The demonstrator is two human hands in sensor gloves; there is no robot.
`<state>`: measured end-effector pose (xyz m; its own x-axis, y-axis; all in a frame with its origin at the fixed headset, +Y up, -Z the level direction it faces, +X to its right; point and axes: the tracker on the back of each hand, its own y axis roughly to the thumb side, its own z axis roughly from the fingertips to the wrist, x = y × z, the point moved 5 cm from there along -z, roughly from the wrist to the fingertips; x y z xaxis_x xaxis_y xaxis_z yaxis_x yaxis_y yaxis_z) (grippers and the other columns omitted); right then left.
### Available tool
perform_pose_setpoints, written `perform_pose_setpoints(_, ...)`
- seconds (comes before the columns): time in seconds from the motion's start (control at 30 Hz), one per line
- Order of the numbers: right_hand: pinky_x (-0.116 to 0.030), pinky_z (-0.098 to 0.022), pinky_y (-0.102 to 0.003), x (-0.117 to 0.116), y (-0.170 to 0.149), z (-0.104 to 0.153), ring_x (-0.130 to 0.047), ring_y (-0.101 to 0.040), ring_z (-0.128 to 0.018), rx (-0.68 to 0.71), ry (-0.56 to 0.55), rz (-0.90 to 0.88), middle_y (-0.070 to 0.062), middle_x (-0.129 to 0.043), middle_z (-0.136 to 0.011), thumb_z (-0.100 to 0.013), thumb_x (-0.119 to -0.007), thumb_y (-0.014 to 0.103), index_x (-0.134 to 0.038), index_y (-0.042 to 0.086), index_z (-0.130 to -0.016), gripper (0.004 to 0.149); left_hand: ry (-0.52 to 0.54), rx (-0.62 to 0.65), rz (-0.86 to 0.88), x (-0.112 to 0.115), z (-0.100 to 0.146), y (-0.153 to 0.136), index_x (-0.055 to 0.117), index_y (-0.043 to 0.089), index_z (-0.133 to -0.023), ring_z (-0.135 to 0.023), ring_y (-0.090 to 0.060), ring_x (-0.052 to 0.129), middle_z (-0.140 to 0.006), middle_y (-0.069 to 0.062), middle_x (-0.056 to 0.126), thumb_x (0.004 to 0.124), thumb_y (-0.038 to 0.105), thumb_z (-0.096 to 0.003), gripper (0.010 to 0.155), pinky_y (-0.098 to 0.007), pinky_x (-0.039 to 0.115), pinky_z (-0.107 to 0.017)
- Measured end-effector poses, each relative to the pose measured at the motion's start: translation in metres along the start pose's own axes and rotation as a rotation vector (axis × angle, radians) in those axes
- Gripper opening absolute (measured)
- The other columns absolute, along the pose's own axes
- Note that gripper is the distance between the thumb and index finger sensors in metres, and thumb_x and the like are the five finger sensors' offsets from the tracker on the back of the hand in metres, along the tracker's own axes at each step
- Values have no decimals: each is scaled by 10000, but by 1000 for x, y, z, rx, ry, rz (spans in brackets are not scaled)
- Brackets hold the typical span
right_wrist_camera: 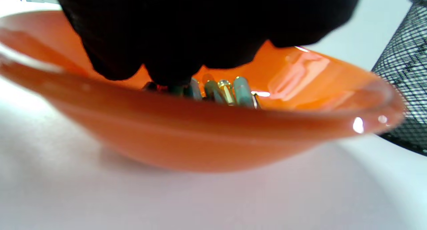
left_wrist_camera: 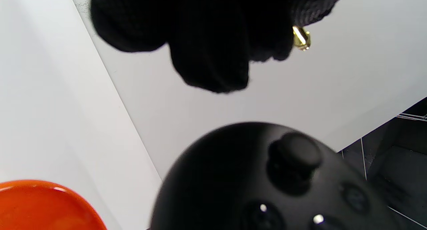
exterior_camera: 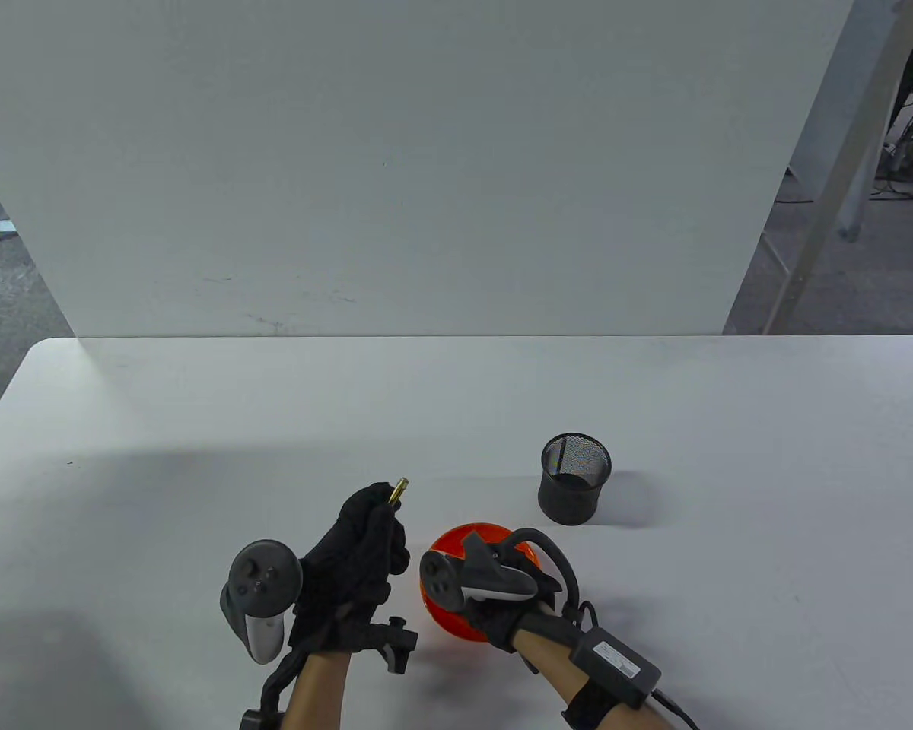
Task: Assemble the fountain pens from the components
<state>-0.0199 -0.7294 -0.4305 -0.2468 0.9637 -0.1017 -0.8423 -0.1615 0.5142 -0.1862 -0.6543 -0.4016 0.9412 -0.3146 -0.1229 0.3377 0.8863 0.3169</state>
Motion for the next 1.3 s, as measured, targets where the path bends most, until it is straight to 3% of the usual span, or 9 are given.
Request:
perform_pose_setpoints(0.57, -860, -293, -343, -1, 3, 4, -911, -166, -417, -66, 34, 96, 60, -876, -642, -545, -830, 452, -762, 138, -961, 526, 4, 2, -25, 0, 0, 0, 687, 273, -1012, -393, -129, 1042, -642, 36, 926, 641, 483, -593, 470, -417, 868, -406)
perform_pose_setpoints(0.7, -862, -299, -362, -1, -1, 4, -915, -172, -422, -87, 62, 40, 81, -895, -636, -560, -818, 436, -765, 126, -960, 508, 1, 3, -36, 1, 1, 1, 689, 270, -1010, -392, -127, 1042, -639, 37, 928, 642, 484, -592, 472, -416, 869, -405)
perform_pose_setpoints(1.0, -867, -280, -356, 5, 11, 6, -921, -172, -397, -68, 1, 153, 72, -913, -594, -573, -801, 425, -808, 117, -911, 457, -4, 2, -41, 2, 0, 2, 690, 266, -1010, -392, -129, 1042, -638, 35, 928, 644, 483, -593, 472, -417, 869, -405)
perform_pose_setpoints(1.13, -863, -293, -350, 5, 1, 4, -912, -163, -411, -93, 22, 58, 85, -896, -607, -575, -788, 438, -796, 148, -919, 450, -2, 6, -43, 2, 0, 2, 693, 264, -1008, -390, -128, 1043, -639, 35, 929, 649, 479, -593, 470, -417, 869, -405)
perform_pose_setpoints(1.3, -859, -277, -327, 38, -12, 18, -908, -132, -396, -95, -127, -100, 55, -888, -582, -568, -778, 452, -789, 158, -908, 450, -8, -2, -53, 4, 0, 1, 686, 263, -1014, -406, -127, 1043, -660, 31, 927, 654, 464, -597, 464, -417, 868, -413)
